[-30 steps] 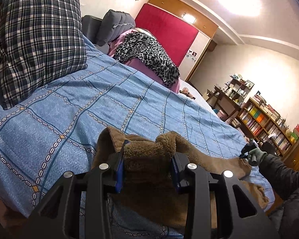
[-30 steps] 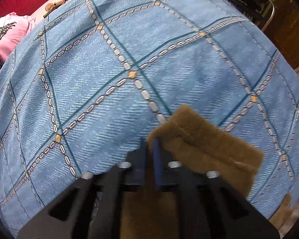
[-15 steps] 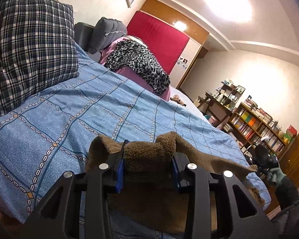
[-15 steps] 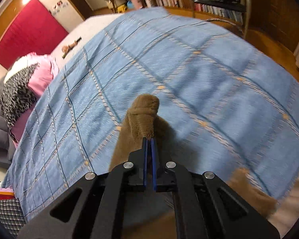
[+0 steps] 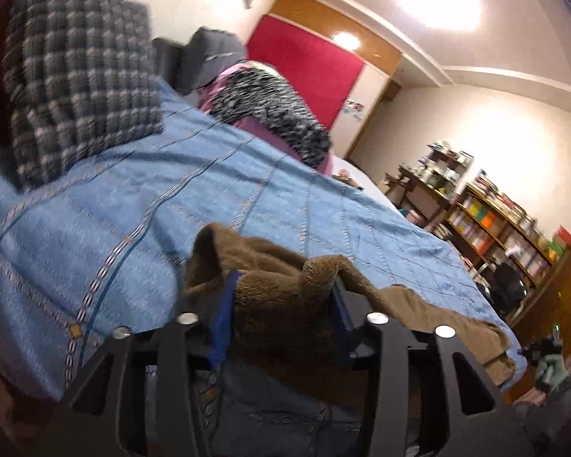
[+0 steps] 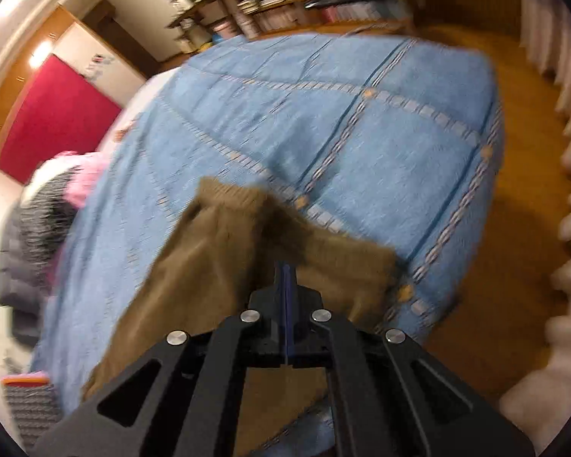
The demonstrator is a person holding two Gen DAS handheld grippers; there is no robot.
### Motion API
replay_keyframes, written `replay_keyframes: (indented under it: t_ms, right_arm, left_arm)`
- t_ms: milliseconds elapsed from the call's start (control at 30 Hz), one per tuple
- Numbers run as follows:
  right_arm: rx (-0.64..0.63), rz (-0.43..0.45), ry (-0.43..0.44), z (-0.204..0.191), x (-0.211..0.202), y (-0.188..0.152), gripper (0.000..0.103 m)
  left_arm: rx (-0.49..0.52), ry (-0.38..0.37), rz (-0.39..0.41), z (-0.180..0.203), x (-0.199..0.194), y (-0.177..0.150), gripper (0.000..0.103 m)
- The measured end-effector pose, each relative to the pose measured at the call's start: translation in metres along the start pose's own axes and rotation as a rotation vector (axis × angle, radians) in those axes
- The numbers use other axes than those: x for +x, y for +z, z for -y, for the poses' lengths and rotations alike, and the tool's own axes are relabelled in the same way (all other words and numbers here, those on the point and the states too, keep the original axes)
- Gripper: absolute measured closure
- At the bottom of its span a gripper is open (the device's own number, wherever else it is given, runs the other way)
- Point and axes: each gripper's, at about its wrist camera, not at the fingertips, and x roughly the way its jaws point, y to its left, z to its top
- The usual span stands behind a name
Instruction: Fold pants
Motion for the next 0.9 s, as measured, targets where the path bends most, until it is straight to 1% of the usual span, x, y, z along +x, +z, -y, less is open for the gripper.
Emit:
replay_keyframes:
  t_ms: [33,67,100,133,167,200,233,300,367,433,500,533,600,667,733,800,900]
  right_arm:
    - [0.025,-0.012,0.038,0.003,0.003,-0.001,0.102]
    - [0.047,-0.021,0.074,0.005,0.006,-0.001,0.099]
    - [0.06,-0.03,0.11,0.003,0.012,-0.001,0.081]
    - [0.07,-0.03,0.117,0.001,0.019,0.002,0.067]
    - [0.08,-0.018,0.106,0.001,0.022,0.003,0.048]
    - [0.084,-0.002,0.116,-0.002,0.027,0.008,0.046]
    - [0.085,0.0,0.129,-0.003,0.032,0.011,0.046]
    - [0.099,0.001,0.145,-0.007,0.045,0.02,0.046]
    - [0.097,-0.01,0.135,-0.01,0.062,0.029,0.046]
    - [0.099,-0.021,0.144,-0.011,0.075,0.033,0.047]
    - [0.087,-0.034,0.143,-0.016,0.085,0.034,0.058]
    - [0.077,-0.036,0.144,-0.018,0.087,0.034,0.061]
    - [0.036,-0.037,0.147,-0.028,0.088,0.034,0.078]
    - [-0.008,-0.031,0.156,-0.036,0.086,0.034,0.082]
    - [-0.059,-0.019,0.158,-0.045,0.082,0.033,0.082]
    - [-0.094,-0.026,0.164,-0.052,0.083,0.033,0.082]
    - [-0.104,-0.042,0.14,-0.053,0.092,0.03,0.08]
  left_arm:
    - [-0.025,0.004,0.008,-0.004,-0.001,-0.003,0.048]
    - [-0.057,0.007,0.019,-0.01,-0.002,-0.004,0.045]
    - [-0.104,0.013,0.034,-0.018,-0.004,-0.006,0.039]
    - [-0.133,0.011,0.042,-0.023,-0.006,-0.006,0.036]
    - [-0.158,0.008,0.049,-0.028,-0.009,-0.006,0.036]
    - [-0.178,0.01,0.054,-0.031,-0.013,-0.007,0.036]
    - [-0.192,0.012,0.058,-0.034,-0.018,-0.007,0.035]
    - [-0.211,0.006,0.055,-0.036,-0.026,-0.009,0.03]
    - [-0.25,-0.02,0.045,-0.038,-0.028,-0.008,0.019]
    - [-0.291,-0.046,0.022,-0.038,-0.027,-0.014,0.018]
    - [-0.312,-0.05,-0.018,-0.034,-0.021,-0.021,0.017]
    - [-0.317,-0.049,-0.03,-0.032,-0.018,-0.025,0.017]
    - [-0.335,-0.054,-0.058,-0.031,-0.012,-0.033,0.017]
    - [-0.365,-0.064,-0.084,-0.031,-0.003,-0.042,0.017]
    - [-0.414,-0.083,-0.105,-0.032,0.006,-0.048,0.017]
    - [-0.453,-0.101,-0.111,-0.033,0.011,-0.052,0.014]
    - [-0.494,-0.115,-0.111,-0.034,0.016,-0.053,0.014]
